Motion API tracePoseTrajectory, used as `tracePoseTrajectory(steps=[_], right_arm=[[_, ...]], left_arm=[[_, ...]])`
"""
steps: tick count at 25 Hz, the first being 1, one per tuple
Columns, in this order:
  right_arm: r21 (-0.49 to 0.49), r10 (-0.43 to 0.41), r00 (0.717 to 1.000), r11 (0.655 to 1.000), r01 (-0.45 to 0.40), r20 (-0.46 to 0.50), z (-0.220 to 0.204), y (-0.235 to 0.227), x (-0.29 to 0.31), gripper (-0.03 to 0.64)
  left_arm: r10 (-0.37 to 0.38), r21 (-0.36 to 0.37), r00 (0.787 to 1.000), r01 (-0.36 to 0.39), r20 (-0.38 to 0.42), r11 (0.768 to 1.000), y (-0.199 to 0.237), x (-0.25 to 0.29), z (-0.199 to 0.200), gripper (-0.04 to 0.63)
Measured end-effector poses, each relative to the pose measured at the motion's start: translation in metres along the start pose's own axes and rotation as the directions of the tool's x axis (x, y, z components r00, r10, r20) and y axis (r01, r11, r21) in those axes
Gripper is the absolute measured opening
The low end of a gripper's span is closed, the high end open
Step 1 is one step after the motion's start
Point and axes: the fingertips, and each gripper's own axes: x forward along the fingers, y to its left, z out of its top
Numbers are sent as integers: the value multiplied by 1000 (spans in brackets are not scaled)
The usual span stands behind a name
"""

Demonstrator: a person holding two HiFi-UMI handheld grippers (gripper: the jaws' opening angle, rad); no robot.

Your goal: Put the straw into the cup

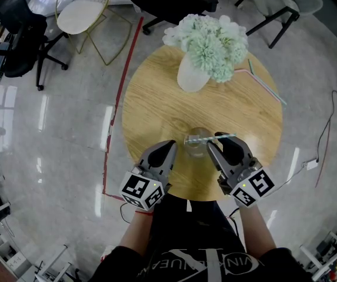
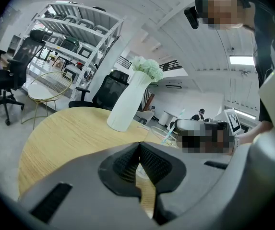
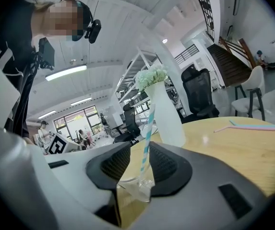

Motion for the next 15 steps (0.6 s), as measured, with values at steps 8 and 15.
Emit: tracePoseTrajectory(steps=[8, 15], right_arm=[[40, -4, 1000, 999, 4, -13, -7, -4, -4, 134], [62, -10, 1000, 998, 11, -25, -13, -7, -10, 147]], left_arm=[[1, 1, 1000, -1, 1, 1000, -2, 0, -1, 8], [4, -3, 1000, -4, 3, 1000, -6, 0, -3, 8]])
